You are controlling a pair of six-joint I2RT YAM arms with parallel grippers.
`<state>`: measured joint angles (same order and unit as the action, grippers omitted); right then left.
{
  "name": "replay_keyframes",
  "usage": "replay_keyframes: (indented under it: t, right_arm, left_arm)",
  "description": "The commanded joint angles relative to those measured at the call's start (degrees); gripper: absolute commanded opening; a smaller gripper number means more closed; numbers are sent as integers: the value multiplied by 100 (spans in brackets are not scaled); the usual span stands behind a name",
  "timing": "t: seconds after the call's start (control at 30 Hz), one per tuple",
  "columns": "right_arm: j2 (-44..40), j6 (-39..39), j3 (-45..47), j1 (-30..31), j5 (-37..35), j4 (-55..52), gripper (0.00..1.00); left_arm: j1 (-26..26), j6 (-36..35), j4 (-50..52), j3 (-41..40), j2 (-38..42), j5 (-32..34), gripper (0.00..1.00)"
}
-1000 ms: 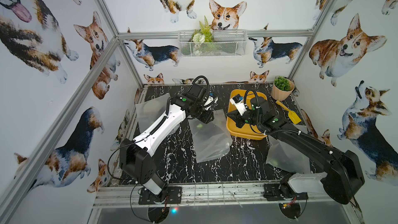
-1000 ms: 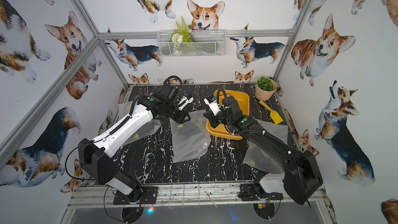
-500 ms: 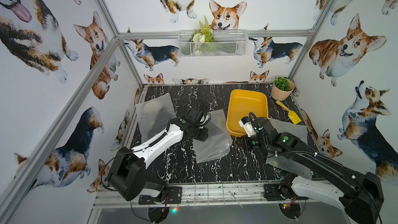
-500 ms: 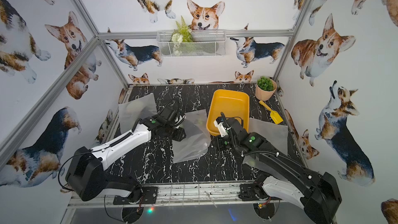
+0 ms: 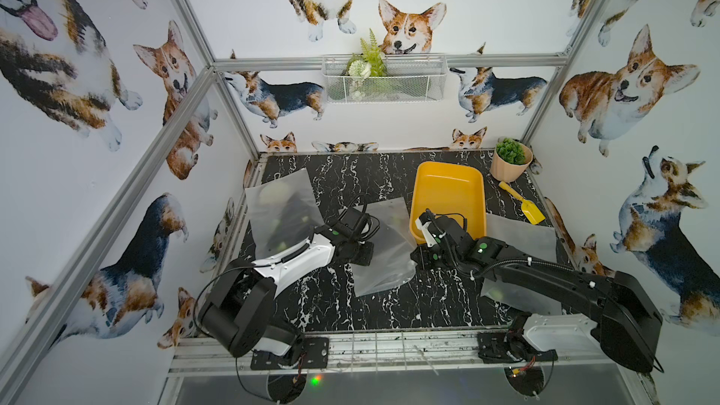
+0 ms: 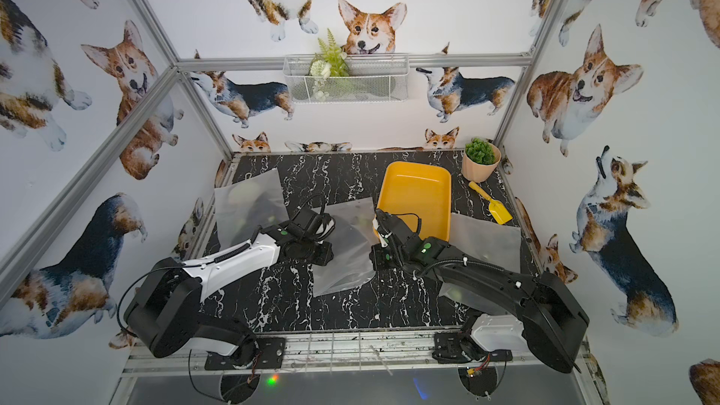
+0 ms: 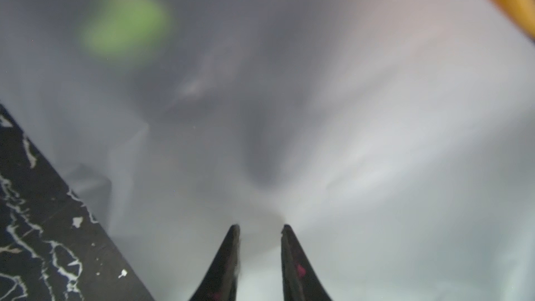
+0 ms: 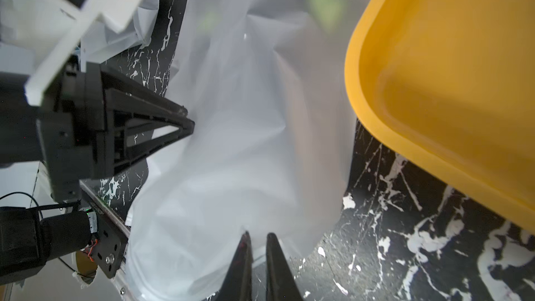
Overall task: Place the eggplant in a zip-top bag and seal the zipper
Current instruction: Adjust the zipper food storage bag at the center of the board.
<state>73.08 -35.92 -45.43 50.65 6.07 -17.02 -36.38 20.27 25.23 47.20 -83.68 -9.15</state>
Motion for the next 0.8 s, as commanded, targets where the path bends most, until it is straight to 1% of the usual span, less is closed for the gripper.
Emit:
replay_keyframes:
  t: [0.0, 0.2, 0.37, 0.5, 0.67, 0.77]
  right_arm:
    - [93, -29, 5, 23, -67, 258, 14]
    - [25, -146, 147, 79, 66, 291, 14]
    - [-297, -358, 432, 155, -3, 149, 17]
    - [-462, -372, 699, 162, -2, 168, 19]
    - [-215, -280, 597, 238, -43, 383, 20]
    - [37, -240, 445, 314, -231, 410, 20]
  left_arm:
    - [8, 82, -192, -123, -15, -78, 27]
    - [26, 142, -326, -268, -203, -105, 27]
    - [30, 183, -348, -272, -458, -35, 25]
    - [26, 232, -381, -282, -559, -18, 24]
    - [26, 214, -363, -308, -527, -48, 24]
    - [26, 205, -357, -327, -474, -48, 24]
